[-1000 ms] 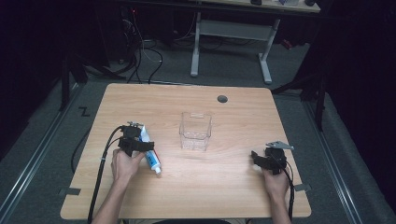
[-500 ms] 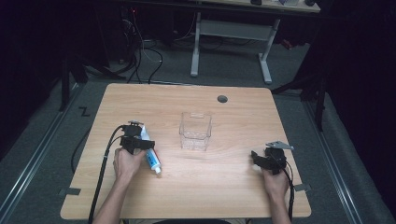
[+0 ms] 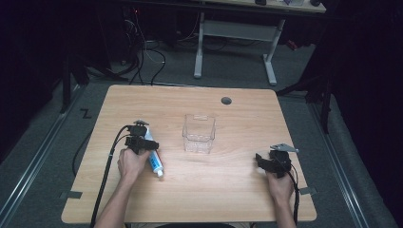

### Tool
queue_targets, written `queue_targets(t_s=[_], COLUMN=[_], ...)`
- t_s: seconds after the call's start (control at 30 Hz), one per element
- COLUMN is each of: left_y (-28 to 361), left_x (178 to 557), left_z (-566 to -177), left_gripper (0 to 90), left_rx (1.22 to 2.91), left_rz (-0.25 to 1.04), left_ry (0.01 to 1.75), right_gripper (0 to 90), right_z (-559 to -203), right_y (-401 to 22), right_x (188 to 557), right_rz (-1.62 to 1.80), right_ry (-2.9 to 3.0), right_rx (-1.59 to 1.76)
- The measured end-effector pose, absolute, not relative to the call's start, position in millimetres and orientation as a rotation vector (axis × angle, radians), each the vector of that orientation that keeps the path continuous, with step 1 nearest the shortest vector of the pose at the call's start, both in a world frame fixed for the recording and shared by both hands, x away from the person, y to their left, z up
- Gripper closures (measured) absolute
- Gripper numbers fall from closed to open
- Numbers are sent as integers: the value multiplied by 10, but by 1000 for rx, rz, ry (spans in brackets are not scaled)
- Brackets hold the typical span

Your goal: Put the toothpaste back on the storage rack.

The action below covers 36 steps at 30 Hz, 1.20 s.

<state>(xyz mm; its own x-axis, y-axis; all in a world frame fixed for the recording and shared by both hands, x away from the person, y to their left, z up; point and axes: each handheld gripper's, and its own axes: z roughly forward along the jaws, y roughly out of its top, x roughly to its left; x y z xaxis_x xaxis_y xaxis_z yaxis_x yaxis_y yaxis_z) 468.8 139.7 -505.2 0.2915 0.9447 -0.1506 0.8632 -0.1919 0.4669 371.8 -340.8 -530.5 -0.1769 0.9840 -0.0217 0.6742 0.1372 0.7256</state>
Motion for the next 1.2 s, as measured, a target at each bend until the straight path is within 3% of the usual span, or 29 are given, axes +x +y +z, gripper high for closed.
queue_targets(t_s=[0.2,0.67,0.87,1.2], left_y=[1406,1253,1219,1180], left_x=[4715,4755,4801,4802], left_z=[-5060,-5032,-5005,-4976], left_gripper=[363,505,606,695], left_rx=[2095,2263,2305,2373], left_rz=[242,337,297,301], left_ry=[1609,1561,1546,1504], right_gripper=[326,327,327,327], right_z=[-5305,-5306,-5306,-5305], right_y=[-3405,-3394,-3394,-3393], right_x=[3717,3715,3716,3715], right_rz=[806,807,808,810], right_ry=[1917,1925,1927,1931], right_rx=[1585,1574,1572,1572])
